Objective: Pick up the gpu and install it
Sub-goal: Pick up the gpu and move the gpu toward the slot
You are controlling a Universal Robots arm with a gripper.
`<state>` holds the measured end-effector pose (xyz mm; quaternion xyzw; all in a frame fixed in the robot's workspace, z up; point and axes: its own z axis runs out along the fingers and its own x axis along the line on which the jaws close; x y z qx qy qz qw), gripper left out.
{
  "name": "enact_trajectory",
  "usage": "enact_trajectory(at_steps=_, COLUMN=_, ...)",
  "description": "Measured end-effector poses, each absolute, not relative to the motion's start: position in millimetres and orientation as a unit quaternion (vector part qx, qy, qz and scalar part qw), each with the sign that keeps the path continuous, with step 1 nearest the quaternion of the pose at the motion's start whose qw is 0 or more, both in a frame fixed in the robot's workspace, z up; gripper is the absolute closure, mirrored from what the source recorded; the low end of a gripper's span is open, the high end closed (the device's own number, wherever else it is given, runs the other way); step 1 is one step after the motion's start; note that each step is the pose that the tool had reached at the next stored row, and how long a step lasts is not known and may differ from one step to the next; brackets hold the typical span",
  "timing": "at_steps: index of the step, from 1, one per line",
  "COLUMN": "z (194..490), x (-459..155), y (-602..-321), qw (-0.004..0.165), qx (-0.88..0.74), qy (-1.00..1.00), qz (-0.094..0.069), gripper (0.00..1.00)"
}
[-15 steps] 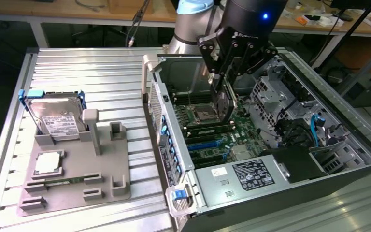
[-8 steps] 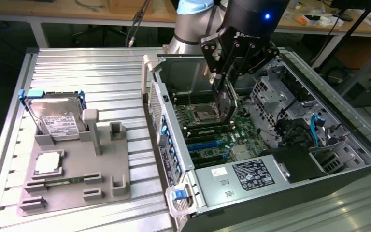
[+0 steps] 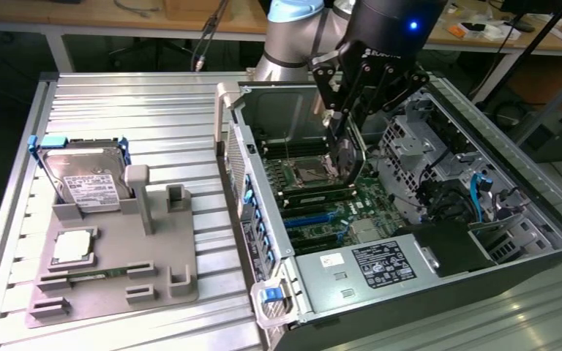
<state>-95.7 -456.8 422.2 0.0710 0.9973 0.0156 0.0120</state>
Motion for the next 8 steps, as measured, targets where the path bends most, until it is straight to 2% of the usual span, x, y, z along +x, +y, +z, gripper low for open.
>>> enact_trajectory(at_steps=8, z=422.2, x=-84.6, y=-456.8, qw=0.012, qx=0.071, qy=0.997, qz=0.016, gripper=0.73)
